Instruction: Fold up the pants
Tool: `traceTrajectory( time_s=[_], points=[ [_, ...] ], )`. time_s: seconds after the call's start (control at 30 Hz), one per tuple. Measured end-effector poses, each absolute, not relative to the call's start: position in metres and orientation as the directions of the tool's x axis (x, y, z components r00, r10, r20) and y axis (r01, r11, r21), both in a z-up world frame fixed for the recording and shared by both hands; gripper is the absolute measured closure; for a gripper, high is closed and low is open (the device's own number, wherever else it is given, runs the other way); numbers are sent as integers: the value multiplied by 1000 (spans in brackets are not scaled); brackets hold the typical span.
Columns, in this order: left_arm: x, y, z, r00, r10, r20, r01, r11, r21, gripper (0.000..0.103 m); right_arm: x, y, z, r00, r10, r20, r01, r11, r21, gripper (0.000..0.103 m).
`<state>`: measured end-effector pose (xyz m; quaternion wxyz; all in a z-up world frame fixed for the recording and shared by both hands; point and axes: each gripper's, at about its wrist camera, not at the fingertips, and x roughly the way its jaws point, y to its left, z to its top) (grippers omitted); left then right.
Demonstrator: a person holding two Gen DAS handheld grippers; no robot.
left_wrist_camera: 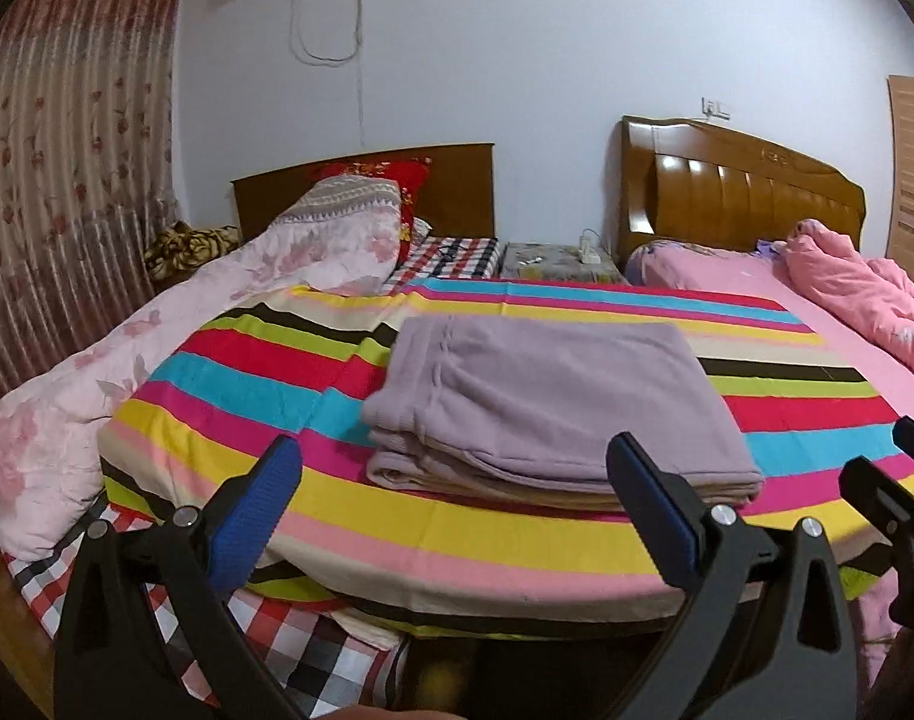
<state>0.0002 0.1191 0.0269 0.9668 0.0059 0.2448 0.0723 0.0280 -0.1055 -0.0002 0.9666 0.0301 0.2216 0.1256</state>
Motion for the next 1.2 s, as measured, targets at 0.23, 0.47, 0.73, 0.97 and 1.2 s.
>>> traceTrajectory(
  time_s=[0.23,0.47,0.73,0.97,1.2],
  points=[
    [-2,115,23,870,120,-478,-111,993,47,2,26,-103,0,871,265,-414,-242,964,109,4],
    [-1,117,22,867,112,-485,-102,994,47,2,26,-101,-2,867,268,-420,-249,963,101,4],
    [-2,117,19,864,113,-490,-99,994,55,2,26,-99,-4,865,270,-423,-251,963,101,4],
    [-2,117,19,865,113,-489,-99,994,56,2,25,-99,-4,865,268,-424,-249,963,100,4],
    [-3,118,16,861,114,-495,-100,993,56,2,25,-100,-4,865,269,-424,-250,963,102,4]
  ],
)
